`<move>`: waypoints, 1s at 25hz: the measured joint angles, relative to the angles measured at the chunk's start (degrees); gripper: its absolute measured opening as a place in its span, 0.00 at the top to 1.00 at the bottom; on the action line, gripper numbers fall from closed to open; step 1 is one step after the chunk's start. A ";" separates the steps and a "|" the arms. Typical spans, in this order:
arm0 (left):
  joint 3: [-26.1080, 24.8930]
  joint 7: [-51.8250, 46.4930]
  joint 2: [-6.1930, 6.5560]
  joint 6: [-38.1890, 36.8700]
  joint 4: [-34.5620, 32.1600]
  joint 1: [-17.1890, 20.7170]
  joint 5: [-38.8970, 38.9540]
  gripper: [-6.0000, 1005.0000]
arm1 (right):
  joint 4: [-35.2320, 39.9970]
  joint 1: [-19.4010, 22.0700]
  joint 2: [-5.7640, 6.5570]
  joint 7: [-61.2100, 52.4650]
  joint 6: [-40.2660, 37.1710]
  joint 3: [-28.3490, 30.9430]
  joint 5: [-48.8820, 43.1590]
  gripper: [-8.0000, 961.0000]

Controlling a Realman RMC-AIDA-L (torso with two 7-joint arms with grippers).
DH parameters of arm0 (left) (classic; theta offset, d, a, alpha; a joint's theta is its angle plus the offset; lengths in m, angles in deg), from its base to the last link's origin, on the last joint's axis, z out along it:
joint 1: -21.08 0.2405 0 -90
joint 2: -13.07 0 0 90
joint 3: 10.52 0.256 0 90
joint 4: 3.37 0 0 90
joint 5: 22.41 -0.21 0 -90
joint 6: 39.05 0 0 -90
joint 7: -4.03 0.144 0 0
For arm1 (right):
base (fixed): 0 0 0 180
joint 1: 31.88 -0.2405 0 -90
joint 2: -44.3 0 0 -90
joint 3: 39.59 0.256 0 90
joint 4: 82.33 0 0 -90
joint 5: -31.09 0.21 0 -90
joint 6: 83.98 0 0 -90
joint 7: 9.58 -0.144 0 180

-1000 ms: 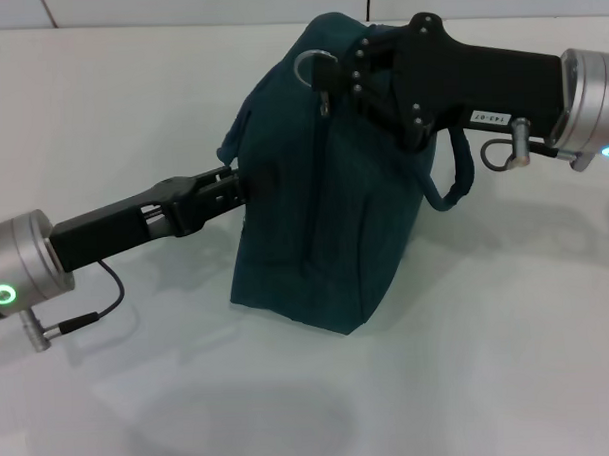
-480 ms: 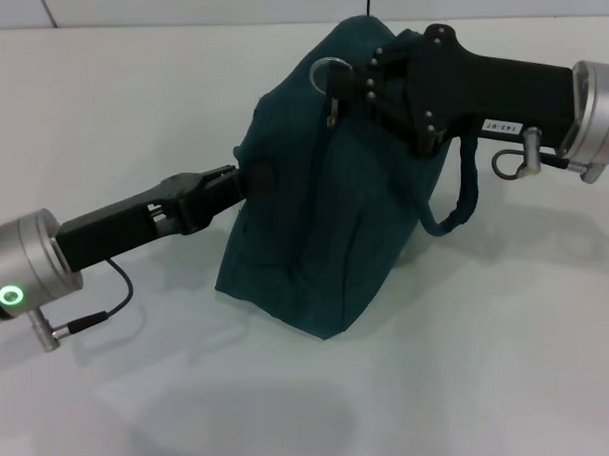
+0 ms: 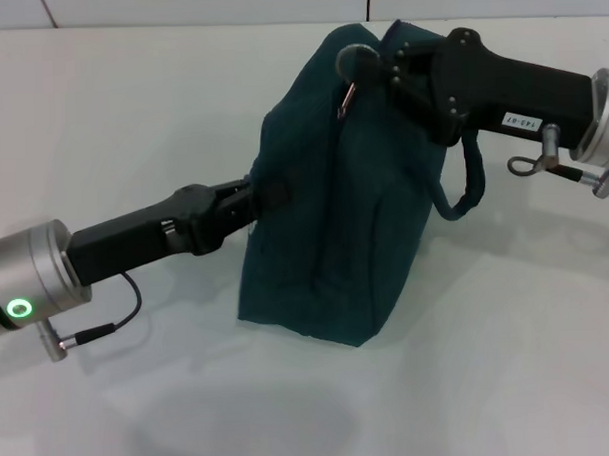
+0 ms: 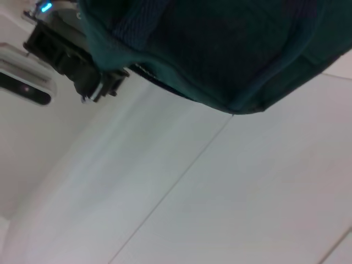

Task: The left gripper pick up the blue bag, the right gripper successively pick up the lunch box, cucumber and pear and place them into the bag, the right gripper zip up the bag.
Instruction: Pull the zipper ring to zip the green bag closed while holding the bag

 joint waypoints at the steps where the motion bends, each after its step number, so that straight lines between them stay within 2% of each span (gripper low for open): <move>1: 0.36 0.05 0.01 0.00 0.00 -0.01 -0.05 0.94 | -0.11 0.05 0.08 -0.40 0.09 0.03 0.40 0.95; 12: 2.09 1.38 0.18 -1.02 0.00 -0.04 -0.76 0.94 | -0.95 0.25 0.31 -1.21 0.52 0.76 2.71 0.95; 25: 1.61 2.88 0.29 -3.12 0.57 0.61 -0.38 0.94 | -2.35 -0.03 0.11 -1.46 7.95 0.90 2.78 0.94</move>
